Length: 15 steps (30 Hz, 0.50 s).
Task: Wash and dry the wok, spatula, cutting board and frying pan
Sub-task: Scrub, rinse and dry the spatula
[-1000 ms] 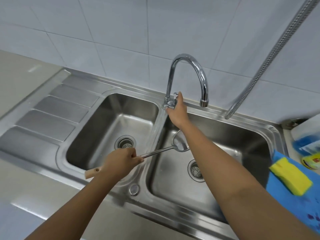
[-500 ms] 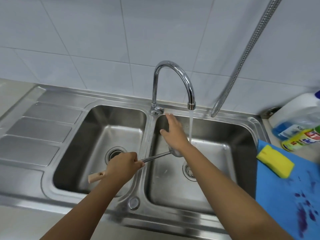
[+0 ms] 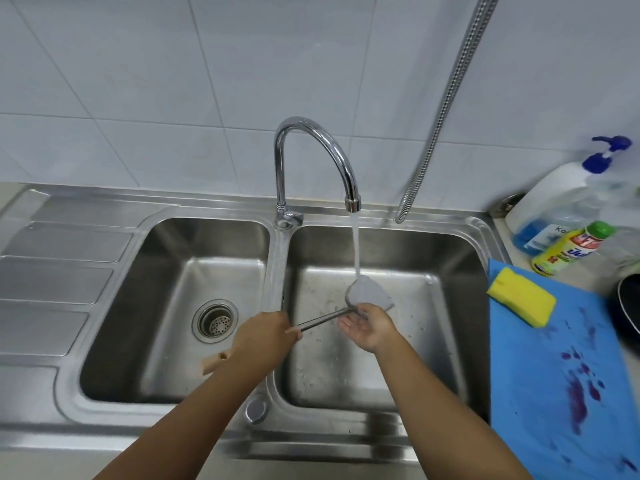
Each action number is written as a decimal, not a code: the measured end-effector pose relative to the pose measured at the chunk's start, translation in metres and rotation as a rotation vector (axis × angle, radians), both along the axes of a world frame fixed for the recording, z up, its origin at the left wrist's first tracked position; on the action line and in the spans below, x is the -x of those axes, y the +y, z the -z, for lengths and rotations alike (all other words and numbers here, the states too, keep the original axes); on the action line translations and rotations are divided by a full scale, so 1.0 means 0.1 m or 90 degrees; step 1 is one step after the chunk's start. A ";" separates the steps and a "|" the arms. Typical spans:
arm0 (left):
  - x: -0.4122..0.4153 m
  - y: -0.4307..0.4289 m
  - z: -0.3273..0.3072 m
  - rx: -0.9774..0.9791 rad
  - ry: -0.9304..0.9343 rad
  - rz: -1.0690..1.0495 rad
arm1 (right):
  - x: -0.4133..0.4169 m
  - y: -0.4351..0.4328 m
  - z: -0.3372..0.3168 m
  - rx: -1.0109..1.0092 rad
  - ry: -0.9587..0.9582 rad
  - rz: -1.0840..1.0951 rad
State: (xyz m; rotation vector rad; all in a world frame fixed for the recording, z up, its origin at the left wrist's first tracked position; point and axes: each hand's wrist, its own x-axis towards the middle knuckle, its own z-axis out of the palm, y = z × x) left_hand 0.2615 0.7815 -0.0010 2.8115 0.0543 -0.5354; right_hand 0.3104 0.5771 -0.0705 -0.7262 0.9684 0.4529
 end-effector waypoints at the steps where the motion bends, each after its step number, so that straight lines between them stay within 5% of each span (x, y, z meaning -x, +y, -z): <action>1: -0.03 -0.05 0.01 0.006 0.008 0.003 | 0.01 0.04 -0.01 -0.040 -0.010 0.014; 11: -0.44 -0.36 0.04 0.238 0.092 -0.035 | -0.25 0.04 -0.29 -0.047 -0.126 0.035; 15: -0.40 -0.34 0.09 0.224 0.107 -0.021 | -0.24 0.06 -0.35 0.010 -0.151 0.018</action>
